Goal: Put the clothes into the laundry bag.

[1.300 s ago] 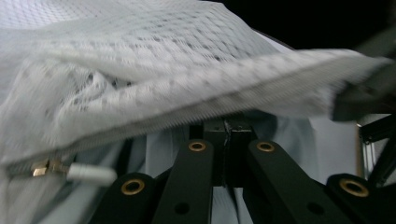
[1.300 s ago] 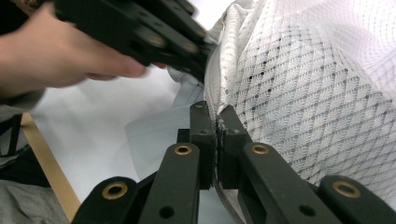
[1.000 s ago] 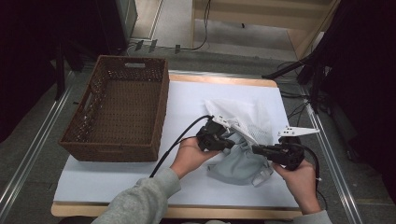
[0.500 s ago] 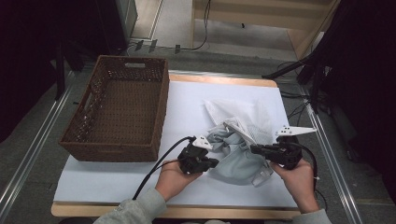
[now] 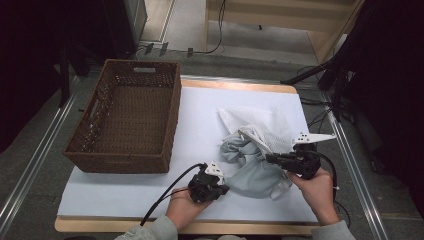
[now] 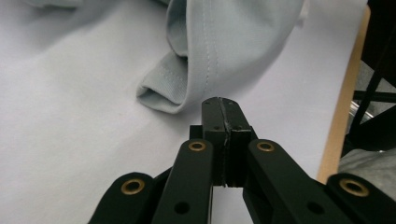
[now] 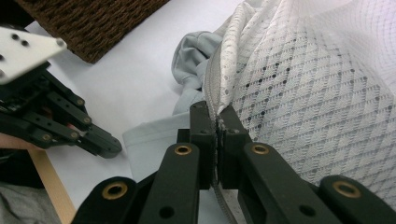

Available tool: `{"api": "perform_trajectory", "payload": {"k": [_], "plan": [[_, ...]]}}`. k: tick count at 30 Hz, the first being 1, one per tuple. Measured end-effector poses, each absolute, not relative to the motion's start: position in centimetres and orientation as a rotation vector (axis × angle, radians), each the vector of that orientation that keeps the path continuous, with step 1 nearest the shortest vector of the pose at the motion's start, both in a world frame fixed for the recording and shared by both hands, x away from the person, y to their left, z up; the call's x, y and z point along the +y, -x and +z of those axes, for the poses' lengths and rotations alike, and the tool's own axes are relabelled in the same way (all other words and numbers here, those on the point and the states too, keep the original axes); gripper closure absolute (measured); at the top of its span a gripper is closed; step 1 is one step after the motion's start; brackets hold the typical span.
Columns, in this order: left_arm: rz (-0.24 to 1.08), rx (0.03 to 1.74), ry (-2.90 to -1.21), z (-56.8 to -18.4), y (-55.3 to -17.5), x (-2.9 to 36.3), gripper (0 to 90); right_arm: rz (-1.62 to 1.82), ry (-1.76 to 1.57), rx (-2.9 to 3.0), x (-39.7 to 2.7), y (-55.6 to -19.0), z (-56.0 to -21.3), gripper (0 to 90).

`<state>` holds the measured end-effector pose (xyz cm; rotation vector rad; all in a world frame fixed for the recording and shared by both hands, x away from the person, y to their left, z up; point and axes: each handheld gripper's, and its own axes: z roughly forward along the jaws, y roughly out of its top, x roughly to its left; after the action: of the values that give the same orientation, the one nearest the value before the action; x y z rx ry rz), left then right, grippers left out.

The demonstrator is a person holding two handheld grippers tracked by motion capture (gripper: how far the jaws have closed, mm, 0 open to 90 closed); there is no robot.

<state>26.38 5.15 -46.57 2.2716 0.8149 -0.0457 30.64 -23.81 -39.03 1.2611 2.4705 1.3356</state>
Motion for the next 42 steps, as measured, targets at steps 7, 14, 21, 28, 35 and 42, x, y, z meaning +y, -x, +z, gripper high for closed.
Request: {"api": "perform_trajectory", "payload": {"k": [7,14,21,28,35,42], "plan": [[0.003,0.785,-2.27,-47.1,-27.1,3.0,90.0,1.333,-1.266,2.466,-23.8,-30.5,-39.0,88.4],[-0.049,0.764,-2.229,-46.9,-28.8,-0.2,90.0,1.33,-1.268,2.463,-24.0,-30.4,-39.0,88.4],[-0.061,0.753,-2.183,-45.3,-30.9,-2.1,90.0,1.328,-1.275,2.458,-24.2,-30.2,-39.0,88.4],[-0.022,0.725,-2.186,-43.6,-33.3,-4.3,90.0,1.336,-1.268,2.452,-24.2,-30.0,-38.8,88.4],[0.018,0.718,-2.162,-42.9,-34.8,-5.0,90.0,1.371,-1.242,2.447,-24.3,-29.8,-38.5,88.3],[0.061,0.735,-2.112,-42.0,-35.4,-4.0,90.0,1.409,-1.157,2.457,-23.1,-29.3,-37.4,88.3]]}}
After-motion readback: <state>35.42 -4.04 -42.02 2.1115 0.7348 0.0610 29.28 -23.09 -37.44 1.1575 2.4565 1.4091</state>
